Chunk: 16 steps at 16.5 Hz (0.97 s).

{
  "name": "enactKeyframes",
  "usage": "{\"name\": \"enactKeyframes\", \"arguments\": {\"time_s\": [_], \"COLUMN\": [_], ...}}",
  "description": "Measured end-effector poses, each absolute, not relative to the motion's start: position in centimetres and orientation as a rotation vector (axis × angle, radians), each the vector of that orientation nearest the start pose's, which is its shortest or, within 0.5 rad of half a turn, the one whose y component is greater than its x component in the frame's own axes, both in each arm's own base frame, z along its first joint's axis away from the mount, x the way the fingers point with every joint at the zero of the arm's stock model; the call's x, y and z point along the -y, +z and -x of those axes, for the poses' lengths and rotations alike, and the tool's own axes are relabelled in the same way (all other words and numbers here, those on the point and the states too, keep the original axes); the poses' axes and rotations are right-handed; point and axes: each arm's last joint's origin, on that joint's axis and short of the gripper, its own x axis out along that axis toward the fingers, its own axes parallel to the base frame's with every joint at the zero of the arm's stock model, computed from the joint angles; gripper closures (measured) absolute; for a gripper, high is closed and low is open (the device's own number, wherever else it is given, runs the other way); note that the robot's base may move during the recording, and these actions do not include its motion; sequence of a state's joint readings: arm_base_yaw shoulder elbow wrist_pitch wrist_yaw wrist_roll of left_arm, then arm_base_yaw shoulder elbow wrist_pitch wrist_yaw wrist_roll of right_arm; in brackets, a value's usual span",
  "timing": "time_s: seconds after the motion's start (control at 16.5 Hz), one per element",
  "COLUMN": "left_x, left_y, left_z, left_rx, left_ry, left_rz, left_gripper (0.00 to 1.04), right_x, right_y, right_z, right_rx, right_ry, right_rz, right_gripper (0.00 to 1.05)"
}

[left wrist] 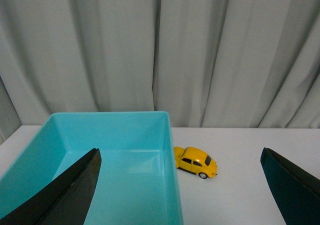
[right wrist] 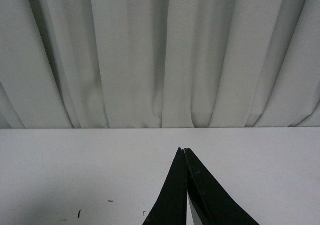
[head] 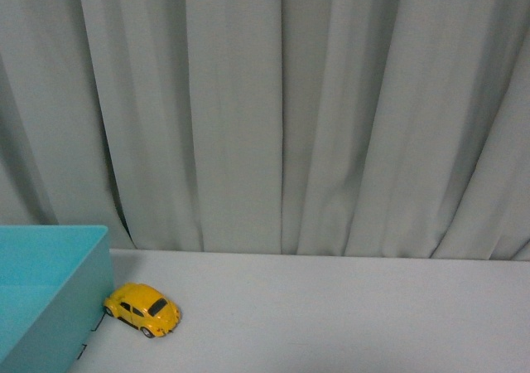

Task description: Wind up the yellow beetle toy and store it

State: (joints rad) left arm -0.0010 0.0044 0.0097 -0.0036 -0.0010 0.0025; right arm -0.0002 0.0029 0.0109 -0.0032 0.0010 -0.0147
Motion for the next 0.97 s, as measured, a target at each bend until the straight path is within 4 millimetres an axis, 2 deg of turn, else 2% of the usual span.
{"name": "enactKeyframes", "arguments": {"time_s": [0.18, 0.49, 0.61, 0.73, 0.85, 0.91, 0.97], "left_x": [0.0, 0.0, 0.0, 0.2, 0.0, -0.2, -0.4], "left_y": [16.6, 16.6, 16.6, 17.2, 19.3, 21.7, 22.2], "left_z": [-9.7, -9.7, -9.7, -10.3, -12.2, -15.1, -19.8], "left_rx": [0.002, 0.002, -0.005, -0.347, -0.319, -0.239, -0.247], "left_ry": [0.000, 0.000, -0.002, -0.074, -0.059, -0.076, -0.107], "left_rz": [-0.002, -0.002, -0.002, 0.190, 0.299, 0.312, 0.290], "left_gripper": [0.07, 0.07, 0.07, 0.07, 0.07, 0.07, 0.07], "right_x": [0.0, 0.0, 0.0, 0.0, 0.0, 0.0, 0.0], "right_y": [16.7, 16.7, 16.7, 16.7, 16.7, 16.7, 16.7], "right_z": [-9.7, -9.7, -9.7, -9.7, -9.7, -9.7, -9.7], "right_rx": [0.004, 0.004, 0.004, 0.004, 0.004, 0.004, 0.005], "right_ry": [-0.001, -0.001, 0.000, 0.001, -0.001, 0.000, -0.001], "right_rz": [0.015, 0.015, 0.015, 0.015, 0.015, 0.015, 0.015], "right_gripper": [0.72, 0.31, 0.06, 0.07, 0.07, 0.07, 0.07]}}
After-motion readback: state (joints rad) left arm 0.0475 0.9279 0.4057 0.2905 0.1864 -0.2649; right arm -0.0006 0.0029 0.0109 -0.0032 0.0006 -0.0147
